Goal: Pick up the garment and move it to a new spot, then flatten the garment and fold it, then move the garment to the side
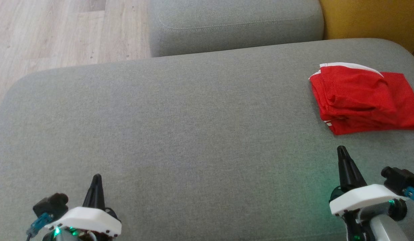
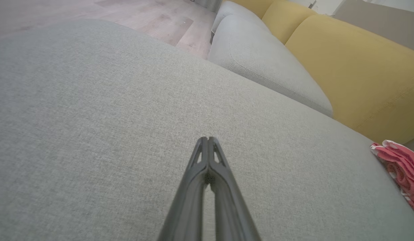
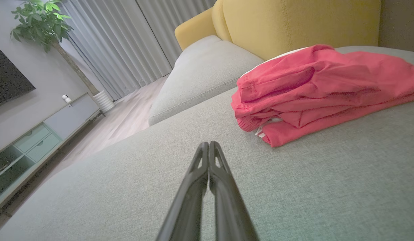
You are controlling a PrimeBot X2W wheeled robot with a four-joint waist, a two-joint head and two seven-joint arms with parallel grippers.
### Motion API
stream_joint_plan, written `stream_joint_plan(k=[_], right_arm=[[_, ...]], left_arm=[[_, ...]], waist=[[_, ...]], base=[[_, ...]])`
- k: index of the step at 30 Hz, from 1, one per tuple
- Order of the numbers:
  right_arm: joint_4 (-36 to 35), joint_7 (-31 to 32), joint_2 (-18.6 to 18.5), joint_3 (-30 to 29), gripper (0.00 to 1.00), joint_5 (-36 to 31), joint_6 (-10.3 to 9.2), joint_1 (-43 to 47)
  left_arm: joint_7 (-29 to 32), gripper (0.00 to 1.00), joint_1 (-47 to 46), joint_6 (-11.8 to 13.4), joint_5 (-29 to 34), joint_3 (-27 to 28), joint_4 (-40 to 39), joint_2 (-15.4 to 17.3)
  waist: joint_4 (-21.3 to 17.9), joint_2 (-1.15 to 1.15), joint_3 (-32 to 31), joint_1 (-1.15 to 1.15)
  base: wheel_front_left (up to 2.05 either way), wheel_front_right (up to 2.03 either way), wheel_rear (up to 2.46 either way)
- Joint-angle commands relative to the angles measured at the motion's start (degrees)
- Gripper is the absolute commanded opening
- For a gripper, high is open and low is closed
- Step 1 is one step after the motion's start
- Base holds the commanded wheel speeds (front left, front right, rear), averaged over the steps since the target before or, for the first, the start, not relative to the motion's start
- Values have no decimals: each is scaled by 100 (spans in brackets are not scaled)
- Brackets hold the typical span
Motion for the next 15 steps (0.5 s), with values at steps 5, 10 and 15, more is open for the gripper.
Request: stream_joint_plan(k=[5, 10, 15], right_arm=[[-251, 101, 33, -108, 0, 376, -1, -253], [-290, 184, 66, -174, 0, 670, -1, -251], [-330, 266, 100, -239, 0, 966, -1, -249]], left_arm=[[90, 0, -324, -49, -396, 151, -245, 54], [171, 0, -344, -71, -723, 181, -276, 56], [253, 0, -365, -93, -1050, 212, -307, 58]], waist=[[8, 0, 6, 0], [16, 0, 11, 0], [24, 0, 17, 0]], base=[[0, 0, 0], [0, 0, 0], [0, 0, 0]])
